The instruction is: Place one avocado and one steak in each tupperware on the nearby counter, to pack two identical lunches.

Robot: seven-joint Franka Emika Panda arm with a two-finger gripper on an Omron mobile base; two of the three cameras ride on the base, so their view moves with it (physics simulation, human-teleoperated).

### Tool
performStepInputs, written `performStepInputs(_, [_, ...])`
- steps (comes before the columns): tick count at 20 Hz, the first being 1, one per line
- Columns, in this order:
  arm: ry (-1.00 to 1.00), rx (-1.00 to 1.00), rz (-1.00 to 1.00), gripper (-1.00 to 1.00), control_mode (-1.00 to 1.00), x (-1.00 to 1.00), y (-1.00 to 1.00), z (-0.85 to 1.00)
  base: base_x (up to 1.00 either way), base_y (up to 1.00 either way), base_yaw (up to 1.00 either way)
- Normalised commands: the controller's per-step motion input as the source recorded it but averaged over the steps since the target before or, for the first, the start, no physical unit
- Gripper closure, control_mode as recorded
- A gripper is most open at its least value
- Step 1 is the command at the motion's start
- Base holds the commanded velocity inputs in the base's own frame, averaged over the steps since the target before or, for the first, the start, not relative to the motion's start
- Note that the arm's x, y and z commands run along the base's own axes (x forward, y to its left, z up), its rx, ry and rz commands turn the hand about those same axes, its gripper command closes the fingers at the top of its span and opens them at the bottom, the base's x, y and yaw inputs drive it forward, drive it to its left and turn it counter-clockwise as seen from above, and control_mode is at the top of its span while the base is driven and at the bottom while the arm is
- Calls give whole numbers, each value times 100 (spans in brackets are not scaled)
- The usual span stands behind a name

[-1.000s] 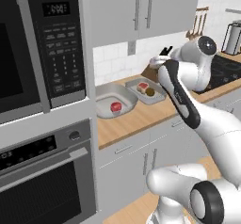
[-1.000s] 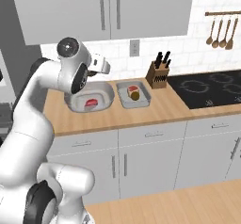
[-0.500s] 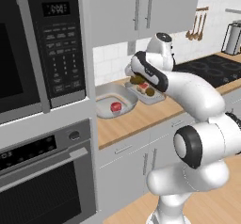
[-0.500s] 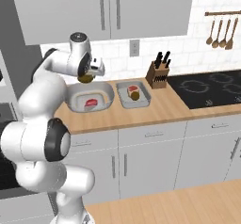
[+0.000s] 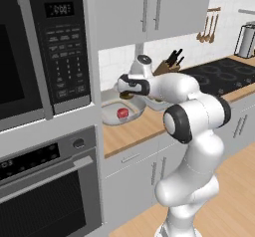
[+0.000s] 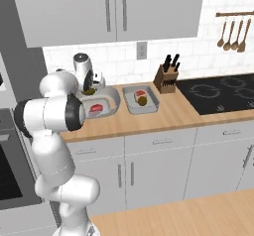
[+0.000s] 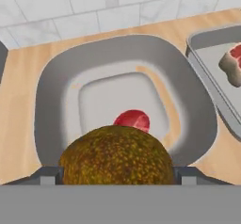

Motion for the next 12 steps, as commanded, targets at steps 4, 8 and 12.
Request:
performStepInputs(4, [0, -2, 1, 100, -100, 100, 53, -87, 0, 0, 0])
performStepInputs(8, [2, -1, 0, -100, -100, 100, 59, -78, 0, 0, 0])
performStepInputs(12, [0, 0, 0, -100, -100, 93, 24, -46, 0, 0, 0])
